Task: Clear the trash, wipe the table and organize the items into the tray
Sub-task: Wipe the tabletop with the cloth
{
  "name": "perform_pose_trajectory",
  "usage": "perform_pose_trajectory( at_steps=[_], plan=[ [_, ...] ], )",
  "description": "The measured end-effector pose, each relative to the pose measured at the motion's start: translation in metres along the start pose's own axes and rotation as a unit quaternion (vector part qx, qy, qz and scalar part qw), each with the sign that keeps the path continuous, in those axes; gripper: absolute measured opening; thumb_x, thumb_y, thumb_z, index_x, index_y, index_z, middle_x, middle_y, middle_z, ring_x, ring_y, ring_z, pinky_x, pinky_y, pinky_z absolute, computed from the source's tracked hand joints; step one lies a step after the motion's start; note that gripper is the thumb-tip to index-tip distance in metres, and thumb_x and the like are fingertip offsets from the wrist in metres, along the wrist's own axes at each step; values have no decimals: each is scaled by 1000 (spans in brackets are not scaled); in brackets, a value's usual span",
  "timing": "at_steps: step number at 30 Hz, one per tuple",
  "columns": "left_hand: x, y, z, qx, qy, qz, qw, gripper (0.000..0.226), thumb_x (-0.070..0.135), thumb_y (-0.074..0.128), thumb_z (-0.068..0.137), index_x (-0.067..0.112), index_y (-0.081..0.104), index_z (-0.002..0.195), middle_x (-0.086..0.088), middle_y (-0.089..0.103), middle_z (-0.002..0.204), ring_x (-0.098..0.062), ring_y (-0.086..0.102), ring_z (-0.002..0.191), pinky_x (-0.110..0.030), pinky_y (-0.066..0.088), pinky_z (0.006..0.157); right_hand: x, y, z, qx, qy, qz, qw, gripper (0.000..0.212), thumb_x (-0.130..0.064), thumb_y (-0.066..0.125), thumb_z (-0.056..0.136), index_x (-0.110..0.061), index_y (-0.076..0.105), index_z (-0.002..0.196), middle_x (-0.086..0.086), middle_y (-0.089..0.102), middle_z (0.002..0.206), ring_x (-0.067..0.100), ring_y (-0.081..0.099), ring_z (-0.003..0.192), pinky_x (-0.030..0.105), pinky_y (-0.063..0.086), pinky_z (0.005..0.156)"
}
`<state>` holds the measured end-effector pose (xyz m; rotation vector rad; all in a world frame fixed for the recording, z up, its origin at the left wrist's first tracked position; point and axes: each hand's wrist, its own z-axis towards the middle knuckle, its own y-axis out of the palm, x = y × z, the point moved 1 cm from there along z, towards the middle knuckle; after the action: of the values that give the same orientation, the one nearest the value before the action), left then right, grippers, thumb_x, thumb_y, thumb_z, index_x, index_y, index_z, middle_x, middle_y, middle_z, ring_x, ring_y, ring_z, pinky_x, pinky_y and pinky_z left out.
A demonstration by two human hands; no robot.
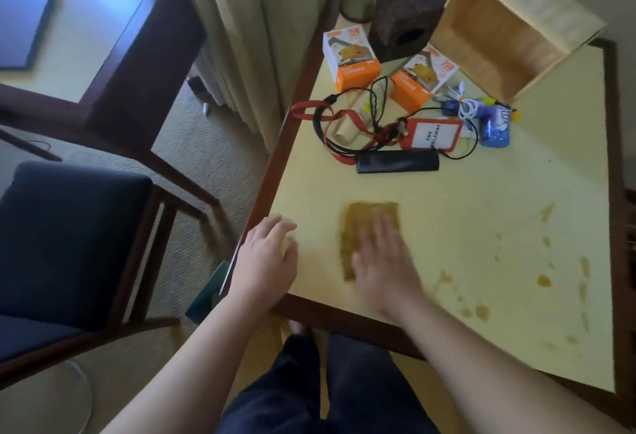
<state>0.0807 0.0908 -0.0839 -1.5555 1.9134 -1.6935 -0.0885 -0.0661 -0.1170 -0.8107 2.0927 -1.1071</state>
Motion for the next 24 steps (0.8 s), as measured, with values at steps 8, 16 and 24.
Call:
perform_pose_trajectory(
  at_steps=[8,16,24],
  plan=[
    [33,21,17,-9,3,36,999,43,39,50,106,34,50,148,3,31,166,-24,31,152,-45,32,121,120,-39,3,-18,78,-24,997,66,-45,6,101,-35,-14,163,-7,-40,164,14,-34,152,43,-3,130],
    [35,37,16,-50,0,89,995,53,48,51,104,39,39,155,2,11,174,-27,15,159,-46,28,123,88,-38,10,-32,-92,-28,995,63,-42,19,105,-42,-5,163,-12,-27,169,12,-26,155,34,-11,126],
    [33,32,14,-63,9,99,993,56,49,52,105,44,35,158,5,5,175,-26,9,161,-47,25,126,112,-41,40,73,239,44,967,66,-40,14,105,-20,0,166,12,-12,173,31,-9,160,46,1,130]
  ],
)
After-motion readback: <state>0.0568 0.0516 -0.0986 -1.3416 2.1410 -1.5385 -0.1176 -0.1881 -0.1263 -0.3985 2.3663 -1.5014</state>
